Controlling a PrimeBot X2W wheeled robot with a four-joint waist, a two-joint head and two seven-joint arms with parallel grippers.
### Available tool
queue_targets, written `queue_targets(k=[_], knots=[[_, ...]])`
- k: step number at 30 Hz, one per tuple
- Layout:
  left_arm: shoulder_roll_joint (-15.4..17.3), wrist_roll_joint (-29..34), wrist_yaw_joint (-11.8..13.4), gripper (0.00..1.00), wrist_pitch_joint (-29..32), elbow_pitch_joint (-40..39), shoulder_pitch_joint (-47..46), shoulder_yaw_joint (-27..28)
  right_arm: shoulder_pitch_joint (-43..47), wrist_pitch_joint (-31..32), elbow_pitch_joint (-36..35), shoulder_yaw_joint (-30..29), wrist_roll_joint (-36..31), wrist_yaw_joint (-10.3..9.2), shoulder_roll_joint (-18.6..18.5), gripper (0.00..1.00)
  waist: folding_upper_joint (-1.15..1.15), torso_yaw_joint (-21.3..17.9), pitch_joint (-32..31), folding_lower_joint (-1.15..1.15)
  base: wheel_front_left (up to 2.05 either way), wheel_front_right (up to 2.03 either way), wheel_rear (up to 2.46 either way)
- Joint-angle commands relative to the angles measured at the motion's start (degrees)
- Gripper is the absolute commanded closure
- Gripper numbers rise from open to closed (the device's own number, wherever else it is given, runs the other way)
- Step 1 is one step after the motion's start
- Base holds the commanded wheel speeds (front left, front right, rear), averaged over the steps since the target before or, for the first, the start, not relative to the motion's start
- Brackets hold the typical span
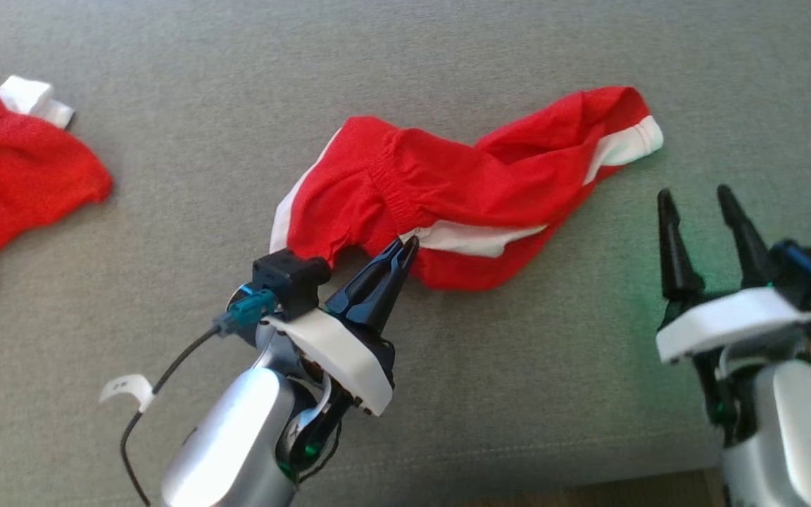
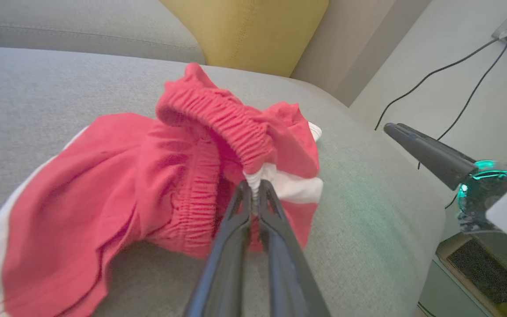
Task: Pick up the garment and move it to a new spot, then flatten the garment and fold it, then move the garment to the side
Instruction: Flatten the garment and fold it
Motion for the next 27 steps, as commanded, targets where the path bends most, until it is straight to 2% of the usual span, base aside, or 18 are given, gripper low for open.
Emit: queue_targets(k=[1,12,19,20,21,23,27], knots=[[0.6,0.6,0.2,1.0,-0.7,-2.2,-1.8,1.7,-2.4,0.3,-1.2,0.8,-0.3,-0.04,-0.6,0.0,0.0,0.7,0.3,0.0,0.0,0.0,0.0],[0.4,1.1,0.4,1.0,-2.6,-3.0,-3.6,0.8,-13.9,5.7,12.4,-2.6,0.6,-0.04,-6.2,0.0,0.0,5.8,3.9,0.0,0.0,0.0,0.0],[0.1,1.2,0.3,1.0,-4.1,-2.1,-4.8,0.2,-17.7,11.5,19.0,-2.9,2.5,-0.04,-7.7,0.0,0.0,7.4,5.2,0.0,0.0,0.0,0.0],[0.1,1.2,0.4,1.0,-4.4,-2.1,-4.9,0.2,-17.9,12.3,19.6,-2.9,2.8,-0.04,-7.9,0.4,0.0,7.4,5.3,0.0,0.0,0.0,0.0],[0.0,1.3,0.4,1.0,-4.7,-2.0,-5.0,0.2,-18.1,12.8,19.9,-2.7,3.2,-0.04,-8.0,0.63,0.0,7.5,5.3,0.0,0.0,0.0,0.0],[0.1,1.3,0.5,1.0,-5.2,-1.8,-5.1,0.3,-18.1,13.4,20.0,-2.2,3.7,-0.04,-8.1,1.0,0.0,7.4,5.3,0.0,0.0,0.0,0.0],[0.5,1.9,1.4,1.0,-6.9,-1.4,-5.3,1.0,-17.4,12.3,18.2,-1.2,5.6,-0.04,-7.9,1.0,0.0,7.0,4.3,0.0,0.0,0.0,0.0]])
